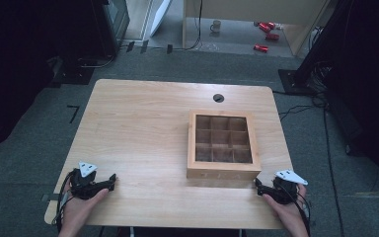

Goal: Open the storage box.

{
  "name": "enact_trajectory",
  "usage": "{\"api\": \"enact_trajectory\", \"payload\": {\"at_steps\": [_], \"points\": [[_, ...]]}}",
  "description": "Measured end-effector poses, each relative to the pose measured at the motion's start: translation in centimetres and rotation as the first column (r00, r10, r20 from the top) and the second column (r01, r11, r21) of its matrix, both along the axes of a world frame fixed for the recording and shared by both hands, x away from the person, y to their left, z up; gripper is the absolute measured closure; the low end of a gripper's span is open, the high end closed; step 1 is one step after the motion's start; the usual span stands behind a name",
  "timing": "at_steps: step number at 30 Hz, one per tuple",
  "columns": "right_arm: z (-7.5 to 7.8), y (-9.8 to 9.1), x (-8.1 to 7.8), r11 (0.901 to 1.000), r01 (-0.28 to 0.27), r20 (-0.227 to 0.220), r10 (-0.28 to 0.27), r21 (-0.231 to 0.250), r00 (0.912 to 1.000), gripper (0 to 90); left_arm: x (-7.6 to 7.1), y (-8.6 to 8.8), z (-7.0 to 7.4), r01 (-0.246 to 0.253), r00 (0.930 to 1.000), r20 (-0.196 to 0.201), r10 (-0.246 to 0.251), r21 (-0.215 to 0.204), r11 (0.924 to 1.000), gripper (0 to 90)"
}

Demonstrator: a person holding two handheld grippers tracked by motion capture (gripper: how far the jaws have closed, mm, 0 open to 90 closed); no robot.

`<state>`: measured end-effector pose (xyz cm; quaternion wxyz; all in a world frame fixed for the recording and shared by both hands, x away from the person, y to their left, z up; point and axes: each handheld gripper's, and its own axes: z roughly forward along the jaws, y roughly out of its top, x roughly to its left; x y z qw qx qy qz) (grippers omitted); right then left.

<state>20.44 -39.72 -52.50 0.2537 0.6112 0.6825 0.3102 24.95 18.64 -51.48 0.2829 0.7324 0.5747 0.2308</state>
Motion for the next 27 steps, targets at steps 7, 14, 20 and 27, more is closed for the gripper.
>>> {"api": "enact_trajectory", "payload": {"at_steps": [7,14,20,27], "points": [[0.0,0.0,0.0,1.0,0.0,0.0,0.0,0.002,1.0,13.8,0.6,-1.8,0.9,0.009,0.9999,0.014,-0.008,-0.055,0.9985,13.3],[0.0,-0.2,0.2,0.9999,0.002,0.003,-0.002,0.017,1.0,14.0,0.7,-5.0,1.9,0.079,0.996,0.047,-0.076,-0.072,0.9943,13.5],[0.1,-0.3,0.1,0.9995,-0.003,0.002,0.003,0.031,1.0,14.8,0.8,-7.4,2.5,0.141,0.9888,0.061,-0.136,-0.074,0.9873,13.8],[0.4,-0.5,0.0,0.9979,-0.011,-0.001,0.011,0.063,0.9999,16.0,1.1,-10.4,3.2,0.206,0.9768,0.078,-0.199,-0.094,0.974,14.1]]}}
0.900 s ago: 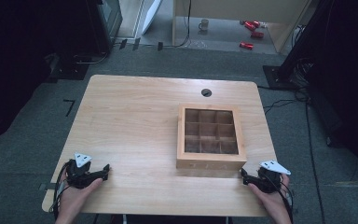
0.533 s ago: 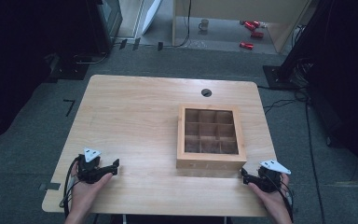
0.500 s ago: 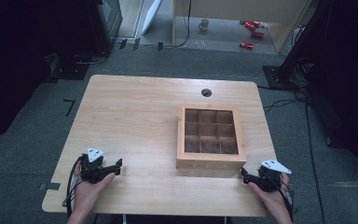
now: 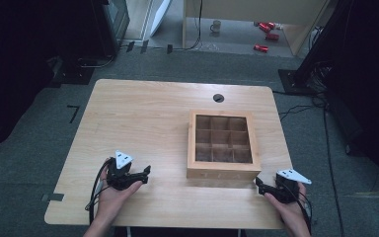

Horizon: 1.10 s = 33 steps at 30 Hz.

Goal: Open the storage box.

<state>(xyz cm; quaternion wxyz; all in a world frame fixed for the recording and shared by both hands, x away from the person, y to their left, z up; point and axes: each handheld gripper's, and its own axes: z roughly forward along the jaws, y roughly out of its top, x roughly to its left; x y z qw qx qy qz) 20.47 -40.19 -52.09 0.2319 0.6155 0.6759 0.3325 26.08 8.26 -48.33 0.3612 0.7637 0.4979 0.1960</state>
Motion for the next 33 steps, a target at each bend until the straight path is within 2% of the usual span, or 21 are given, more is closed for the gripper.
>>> {"api": "enact_trajectory", "payload": {"at_steps": [3,4,10,15,19,25,28,29,33], "points": [[0.2,0.0,-0.1,1.0,-0.003,0.005,0.003,0.001,1.0,16.2,0.1,-1.8,0.1,0.039,0.9992,-0.007,-0.039,-0.017,0.9991,14.2],[0.2,0.0,-0.1,1.0,-0.003,0.005,0.003,0.001,1.0,16.2,0.1,-1.8,0.1,0.039,0.9992,-0.007,-0.039,-0.017,0.9991,14.3],[0.7,0.0,-0.2,1.0,0.0,0.022,0.0,0.003,0.9998,16.4,0.1,-4.3,0.3,0.094,0.9955,-0.004,-0.095,-0.038,0.9948,14.4],[1.1,0.2,-0.4,0.9999,0.0,0.027,0.0,-0.014,0.9996,16.4,-0.2,-6.5,0.3,0.152,0.9884,-0.002,-0.152,-0.062,0.9865,14.8],[1.3,0.2,-0.5,0.9998,-0.007,0.03,0.007,-0.017,0.9995,16.4,-0.4,-7.3,0.3,0.174,0.9846,-0.004,-0.175,-0.072,0.9821,14.9],[1.6,0.5,-0.8,0.999,-0.033,0.036,0.034,-0.03,0.9988,16.4,-1.0,-8.5,0.3,0.221,0.975,-0.001,-0.222,-0.09,0.9711,15.5],[1.7,0.7,-0.9,0.9988,-0.039,0.036,0.04,-0.029,0.9986,16.3,-1.3,-9.0,0.4,0.25,0.968,0.003,-0.251,-0.098,0.9633,17.1],[1.8,0.8,-1.1,0.9984,-0.051,0.049,0.052,-0.025,0.9975,16.3,-1.4,-9.1,0.5,0.263,0.9646,0.007,-0.264,-0.097,0.9598,20.9],[2.0,1.0,-1.3,0.9978,-0.063,0.062,0.064,-0.023,0.996,16.3,-1.4,-9.7,0.8,0.293,0.956,0.022,-0.293,-0.108,0.9499,26.2]]}}
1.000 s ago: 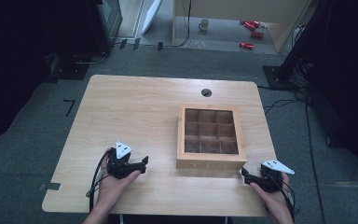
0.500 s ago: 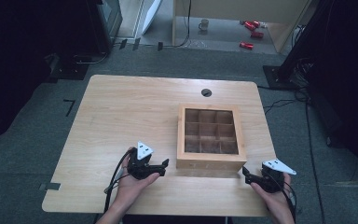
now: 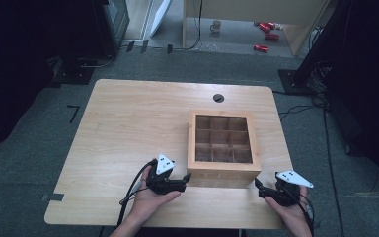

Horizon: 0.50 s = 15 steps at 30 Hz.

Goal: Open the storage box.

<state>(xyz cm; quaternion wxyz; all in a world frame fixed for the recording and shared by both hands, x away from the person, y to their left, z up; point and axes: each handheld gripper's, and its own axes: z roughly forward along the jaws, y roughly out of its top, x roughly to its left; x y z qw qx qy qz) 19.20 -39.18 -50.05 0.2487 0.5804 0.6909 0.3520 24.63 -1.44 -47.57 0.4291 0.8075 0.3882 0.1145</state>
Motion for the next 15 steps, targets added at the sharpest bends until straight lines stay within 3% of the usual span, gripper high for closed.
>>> {"api": "enact_trajectory", "payload": {"at_steps": [5,6,12,15], "points": [[0.2,0.2,-0.1,0.9999,-0.012,0.011,0.012,0.01,0.9999,16.3,0.1,-0.9,-0.1,0.012,0.9999,0.004,-0.012,0.016,0.9998,34.9],[0.3,0.2,-0.2,0.9998,-0.014,0.017,0.014,0.016,0.9998,16.2,0.2,-1.1,-0.2,0.015,0.9998,0.009,-0.015,0.024,0.9996,42.4],[0.9,0.3,-0.4,0.9975,-0.035,0.063,0.032,0.062,0.9975,16.1,0.2,-1.6,0.0,0.05,0.9987,0.011,-0.05,0.003,0.9987,54.9],[0.9,0.5,-0.4,0.9966,-0.044,0.07,0.04,0.069,0.9968,16.1,0.1,-1.8,0.1,0.044,0.999,0.006,-0.044,0.008,0.999,55.2]]}}
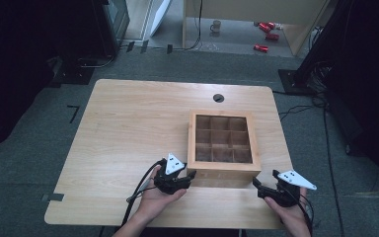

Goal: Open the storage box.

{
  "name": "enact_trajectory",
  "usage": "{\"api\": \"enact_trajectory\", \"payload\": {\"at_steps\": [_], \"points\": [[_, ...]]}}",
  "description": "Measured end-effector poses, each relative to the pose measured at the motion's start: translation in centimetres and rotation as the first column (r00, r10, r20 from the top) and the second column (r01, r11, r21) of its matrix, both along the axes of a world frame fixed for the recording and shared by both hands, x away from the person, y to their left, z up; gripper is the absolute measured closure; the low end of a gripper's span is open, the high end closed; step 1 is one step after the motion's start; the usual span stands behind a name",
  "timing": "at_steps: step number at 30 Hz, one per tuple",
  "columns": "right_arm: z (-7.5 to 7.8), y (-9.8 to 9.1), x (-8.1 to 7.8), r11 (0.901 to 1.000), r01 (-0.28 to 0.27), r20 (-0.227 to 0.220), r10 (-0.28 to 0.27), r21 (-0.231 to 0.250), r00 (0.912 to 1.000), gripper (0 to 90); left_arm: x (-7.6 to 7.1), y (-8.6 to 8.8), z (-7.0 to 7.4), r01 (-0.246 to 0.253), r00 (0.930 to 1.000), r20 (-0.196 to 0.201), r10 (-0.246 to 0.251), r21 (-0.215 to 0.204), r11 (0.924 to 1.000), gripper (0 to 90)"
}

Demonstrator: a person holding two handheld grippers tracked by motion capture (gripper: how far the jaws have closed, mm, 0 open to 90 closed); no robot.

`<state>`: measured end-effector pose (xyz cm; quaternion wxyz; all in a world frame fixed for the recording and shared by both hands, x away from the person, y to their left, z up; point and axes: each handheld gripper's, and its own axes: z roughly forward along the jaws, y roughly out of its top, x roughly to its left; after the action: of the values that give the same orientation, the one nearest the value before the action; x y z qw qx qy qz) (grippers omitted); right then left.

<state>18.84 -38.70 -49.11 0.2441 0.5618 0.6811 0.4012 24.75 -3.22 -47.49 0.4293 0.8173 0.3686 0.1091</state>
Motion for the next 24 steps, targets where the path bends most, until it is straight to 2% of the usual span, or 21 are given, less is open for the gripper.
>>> {"api": "enact_trajectory", "payload": {"at_steps": [3,5,18,24], "points": [[0.1,0.3,0.2,0.9999,-0.008,0.005,0.008,0.014,1.0,16.1,0.1,0.3,0.3,0.007,1.0,-0.001,-0.007,-0.011,0.9999,57.7],[0.3,0.5,0.4,0.9995,-0.014,0.008,0.013,0.028,0.9999,16.1,0.0,0.3,0.3,0.01,0.9999,0.009,-0.01,0.002,1.0,59.1],[0.6,1.2,0.9,0.998,-0.034,0.014,0.033,0.053,0.9994,17.2,0.2,0.1,1.0,0.028,0.9989,0.038,-0.027,-0.006,0.9996,57.0],[1.1,1.5,1.0,0.9984,-0.035,0.057,0.033,0.044,0.9979,21.5,0.5,0.1,1.6,0.023,0.9987,0.047,-0.022,-0.013,0.9997,56.5]]}}
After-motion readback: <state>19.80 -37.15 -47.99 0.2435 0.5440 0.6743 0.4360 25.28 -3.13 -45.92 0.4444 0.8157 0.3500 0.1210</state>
